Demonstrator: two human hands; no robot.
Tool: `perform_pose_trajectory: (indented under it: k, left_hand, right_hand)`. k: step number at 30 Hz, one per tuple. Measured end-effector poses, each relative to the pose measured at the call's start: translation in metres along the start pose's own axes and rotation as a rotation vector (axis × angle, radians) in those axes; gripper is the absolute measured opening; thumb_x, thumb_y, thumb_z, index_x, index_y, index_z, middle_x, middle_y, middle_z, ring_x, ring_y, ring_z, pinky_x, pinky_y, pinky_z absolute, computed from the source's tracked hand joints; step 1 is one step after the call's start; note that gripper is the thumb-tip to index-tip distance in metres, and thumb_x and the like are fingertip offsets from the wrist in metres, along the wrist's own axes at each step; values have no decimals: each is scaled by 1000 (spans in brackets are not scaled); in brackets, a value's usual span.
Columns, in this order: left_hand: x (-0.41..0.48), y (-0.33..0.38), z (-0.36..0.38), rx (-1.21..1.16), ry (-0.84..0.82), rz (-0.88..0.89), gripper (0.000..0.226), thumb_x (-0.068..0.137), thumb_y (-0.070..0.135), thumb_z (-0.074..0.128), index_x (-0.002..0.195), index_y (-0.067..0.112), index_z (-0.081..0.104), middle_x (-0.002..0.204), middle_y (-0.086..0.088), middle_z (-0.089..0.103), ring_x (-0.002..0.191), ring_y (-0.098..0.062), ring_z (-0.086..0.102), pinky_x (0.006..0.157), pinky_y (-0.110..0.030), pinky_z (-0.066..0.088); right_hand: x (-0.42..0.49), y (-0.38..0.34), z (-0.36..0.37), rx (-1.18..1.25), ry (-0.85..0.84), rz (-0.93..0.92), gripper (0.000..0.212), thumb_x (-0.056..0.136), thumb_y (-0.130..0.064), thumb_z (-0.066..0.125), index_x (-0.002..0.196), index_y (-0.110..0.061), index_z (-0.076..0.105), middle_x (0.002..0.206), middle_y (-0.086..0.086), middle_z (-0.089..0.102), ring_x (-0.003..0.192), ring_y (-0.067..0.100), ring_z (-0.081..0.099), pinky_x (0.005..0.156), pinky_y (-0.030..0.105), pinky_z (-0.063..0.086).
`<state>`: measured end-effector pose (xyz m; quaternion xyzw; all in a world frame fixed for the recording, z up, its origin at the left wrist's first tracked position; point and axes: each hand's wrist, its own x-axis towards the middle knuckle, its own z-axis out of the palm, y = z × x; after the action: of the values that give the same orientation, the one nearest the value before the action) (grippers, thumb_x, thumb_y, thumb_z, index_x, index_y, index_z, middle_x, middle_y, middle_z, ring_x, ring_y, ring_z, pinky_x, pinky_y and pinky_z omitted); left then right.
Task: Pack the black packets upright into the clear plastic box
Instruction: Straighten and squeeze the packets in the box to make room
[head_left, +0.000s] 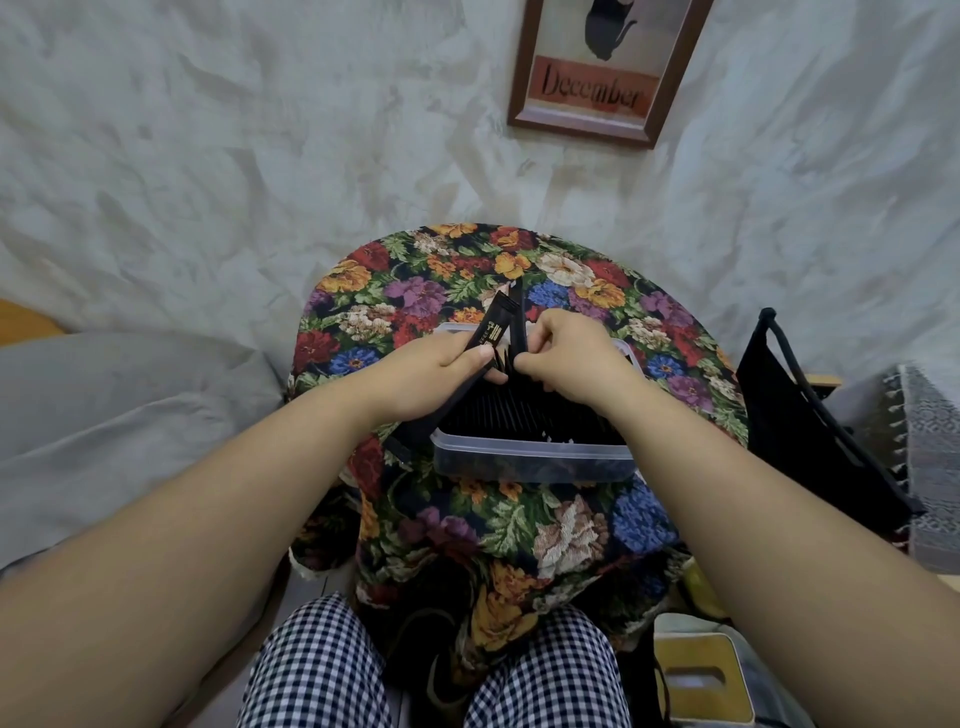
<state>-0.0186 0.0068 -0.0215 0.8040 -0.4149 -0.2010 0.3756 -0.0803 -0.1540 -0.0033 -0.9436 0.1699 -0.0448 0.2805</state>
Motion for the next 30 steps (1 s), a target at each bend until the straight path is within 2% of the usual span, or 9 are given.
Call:
perform_pose_trajectory:
  k: [3,7,10,13,16,20,24,27,30]
  left_hand:
    - [0,-1,0,5,6,-7,19,103,29,29,114,37,43,107,13,63,87,18,48,73,3,33]
    - [-1,1,0,-19,21,-2,22,103,28,29,120,30,44,100,20,52,75,26,40,64,9,30]
    - [-3,3,1,-35,25,-15,32,103,27,30,132,22,43,107,21,44,82,19,41,63,12,25]
    - [-2,0,2,-65,20,-17,21,103,29,30,119,33,44,110,16,56,83,23,47,67,8,31]
    - [-1,-4,2,-80,18,-36,23,103,31,30,120,36,44,109,12,65,95,13,54,73,2,36]
    - [-1,-3,2,-74,21,-31,27,103,31,30,127,40,39,109,14,62,81,28,45,69,7,33]
    - [-1,-4,3,-89,17,-36,30,103,32,29,130,38,40,112,11,65,85,24,47,70,7,34]
    - [0,-6,3,-89,15,-39,27,103,33,29,126,41,40,111,12,66,86,25,48,72,4,34]
    - [0,-6,3,-106,15,-48,23,102,34,29,120,41,42,112,11,66,88,21,51,77,-1,38]
  right_hand:
    - [-2,1,0,23,-47,26,17,84,-17,65,79,-13,48,70,4,61,56,17,58,51,26,44]
    - [-4,3,0,61,-97,60,17,84,-16,66,78,-14,50,67,2,61,53,13,56,48,22,40]
    - [-6,2,-1,60,-166,69,18,84,-15,67,73,-14,52,64,1,61,50,11,54,43,16,37]
    - [-6,4,-1,36,-216,67,19,84,-17,70,72,-15,54,61,-1,61,46,8,53,35,12,34]
    - [-7,5,0,59,-227,57,25,81,-20,74,95,-18,54,67,1,63,47,9,55,41,19,37]
    - [-11,7,2,58,-212,-43,67,82,-19,74,140,-28,40,75,2,60,48,9,54,42,14,39]
    - [-13,8,2,-26,-198,-116,69,85,-22,70,145,-30,36,76,0,57,52,11,52,48,14,40]
    - [-13,8,1,-156,-201,-173,68,86,-29,68,146,-31,34,81,-1,53,74,14,51,64,27,38]
    - [-11,15,2,-228,-198,-172,69,87,-39,65,147,-34,31,94,-5,48,87,10,42,68,26,34]
